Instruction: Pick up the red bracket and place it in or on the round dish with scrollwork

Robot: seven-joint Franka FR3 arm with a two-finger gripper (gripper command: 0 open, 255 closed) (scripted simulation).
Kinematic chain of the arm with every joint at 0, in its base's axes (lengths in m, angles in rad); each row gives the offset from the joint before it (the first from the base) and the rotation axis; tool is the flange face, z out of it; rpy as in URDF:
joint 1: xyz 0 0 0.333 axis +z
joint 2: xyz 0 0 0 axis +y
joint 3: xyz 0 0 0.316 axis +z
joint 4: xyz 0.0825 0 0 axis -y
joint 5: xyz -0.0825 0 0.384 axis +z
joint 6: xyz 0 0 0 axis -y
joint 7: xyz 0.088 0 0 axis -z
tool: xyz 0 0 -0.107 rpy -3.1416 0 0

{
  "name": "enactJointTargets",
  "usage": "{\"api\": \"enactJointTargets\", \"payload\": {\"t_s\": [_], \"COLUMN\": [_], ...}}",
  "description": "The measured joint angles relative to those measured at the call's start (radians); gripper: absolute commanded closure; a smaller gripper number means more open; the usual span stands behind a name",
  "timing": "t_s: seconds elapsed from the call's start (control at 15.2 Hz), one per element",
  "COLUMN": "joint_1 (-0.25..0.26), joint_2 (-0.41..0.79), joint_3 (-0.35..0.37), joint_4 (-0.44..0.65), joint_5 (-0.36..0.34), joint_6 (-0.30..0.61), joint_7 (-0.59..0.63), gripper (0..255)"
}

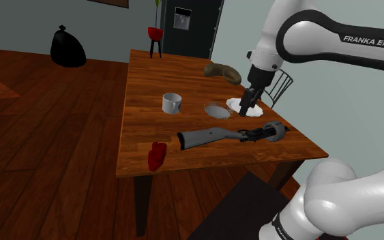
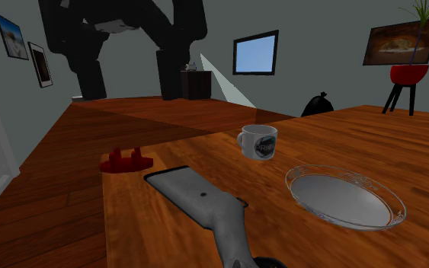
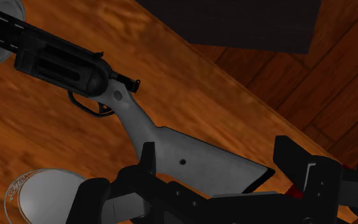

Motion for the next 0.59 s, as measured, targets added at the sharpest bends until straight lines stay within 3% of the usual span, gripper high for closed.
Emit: {"api": "enactJointTargets", "payload": {"t_s": [0.2, 0.59], "joint_1": [0.006, 0.035], "joint_2": [0.015, 0.094], "joint_3": [0.022, 0.131], "joint_4": [-0.01, -0.043], "joint_5": [0.018, 0.102], "joint_6": [0.02, 0.118], "joint_7": [0.036, 0.211], "gripper": [0, 0]}}
